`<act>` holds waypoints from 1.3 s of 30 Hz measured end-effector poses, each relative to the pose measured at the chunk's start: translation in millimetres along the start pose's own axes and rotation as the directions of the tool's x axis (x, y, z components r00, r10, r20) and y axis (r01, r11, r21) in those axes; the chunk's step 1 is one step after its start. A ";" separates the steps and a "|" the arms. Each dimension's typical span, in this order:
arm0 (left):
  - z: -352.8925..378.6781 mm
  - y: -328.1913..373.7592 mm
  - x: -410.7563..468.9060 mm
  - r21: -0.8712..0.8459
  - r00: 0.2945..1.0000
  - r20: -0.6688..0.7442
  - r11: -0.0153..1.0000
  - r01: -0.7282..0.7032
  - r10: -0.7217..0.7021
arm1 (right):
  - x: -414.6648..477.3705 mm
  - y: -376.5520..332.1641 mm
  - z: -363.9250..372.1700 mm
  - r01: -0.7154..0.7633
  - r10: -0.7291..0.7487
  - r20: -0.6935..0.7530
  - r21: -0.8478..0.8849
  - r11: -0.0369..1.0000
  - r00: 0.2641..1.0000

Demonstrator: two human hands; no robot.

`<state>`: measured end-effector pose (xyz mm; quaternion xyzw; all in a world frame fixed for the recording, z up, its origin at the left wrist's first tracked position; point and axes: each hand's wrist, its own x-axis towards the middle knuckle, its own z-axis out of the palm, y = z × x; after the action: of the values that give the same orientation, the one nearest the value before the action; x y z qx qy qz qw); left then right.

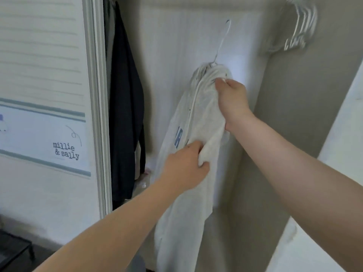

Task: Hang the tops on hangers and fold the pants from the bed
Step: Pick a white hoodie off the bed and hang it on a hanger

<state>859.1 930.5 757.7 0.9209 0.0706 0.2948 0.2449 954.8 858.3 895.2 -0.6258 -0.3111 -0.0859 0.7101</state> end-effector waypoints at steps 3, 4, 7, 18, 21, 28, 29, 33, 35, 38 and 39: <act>-39.0 -6.5 43.3 0.020 0.996 -0.067 0.998 -0.061 0.063 | 43.7 -30.2 19.7 0.078 -0.079 -0.026 -0.017 0.997 0.997; -51.1 -8.6 57.5 0.039 0.993 -0.084 0.996 -0.083 0.086 | 58.0 -39.9 25.3 0.104 -0.105 -0.032 -0.027 0.994 0.994; -85.9 -12.1 99.2 0.065 0.986 -0.111 0.991 -0.119 0.126 | 98.4 -68.1 41.2 0.167 -0.170 -0.037 -0.082 0.983 0.985; -172.8 3.5 232.0 0.253 0.946 -0.213 0.949 -0.189 0.246 | 245.9 -141.2 64.1 0.128 -0.135 -0.139 -0.058 0.990 0.981; -181.9 4.7 257.4 0.353 0.927 -0.232 0.913 -0.202 0.295 | 276.4 -140.1 61.8 0.120 -0.136 -0.128 -0.127 0.985 0.982; -180.3 1.2 301.1 0.454 0.933 -0.200 0.872 -0.182 0.299 | 326.0 -108.6 58.8 0.028 -0.043 -0.123 -0.120 0.992 0.991; -176.8 -0.4 304.4 0.468 0.935 -0.185 0.864 -0.186 0.302 | 329.8 -101.9 59.0 0.021 -0.031 -0.122 -0.088 0.996 0.992; -162.1 -13.0 310.2 0.539 0.933 -0.161 0.820 -0.191 0.323 | 336.8 -73.9 58.1 0.025 -0.031 -0.117 -0.049 0.998 0.993; -153.6 -18.3 308.1 0.572 0.933 -0.142 0.797 -0.195 0.331 | 340.1 -60.9 57.7 -0.004 -0.002 -0.088 -0.067 0.998 0.996; -140.1 -22.7 303.8 0.626 0.935 -0.108 0.754 -0.201 0.339 | 340.2 -50.1 56.9 0.019 -0.024 -0.054 -0.091 0.996 0.998; -136.1 -23.5 302.7 0.639 0.934 -0.099 0.741 -0.205 0.344 | 338.0 -48.6 56.3 0.047 -0.052 -0.043 -0.119 0.992 0.998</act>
<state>1027.9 1089.8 996.1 0.9134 0.0516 0.3837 -0.1261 1178.7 992.0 1122.7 -0.6566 -0.3044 -0.1362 0.6765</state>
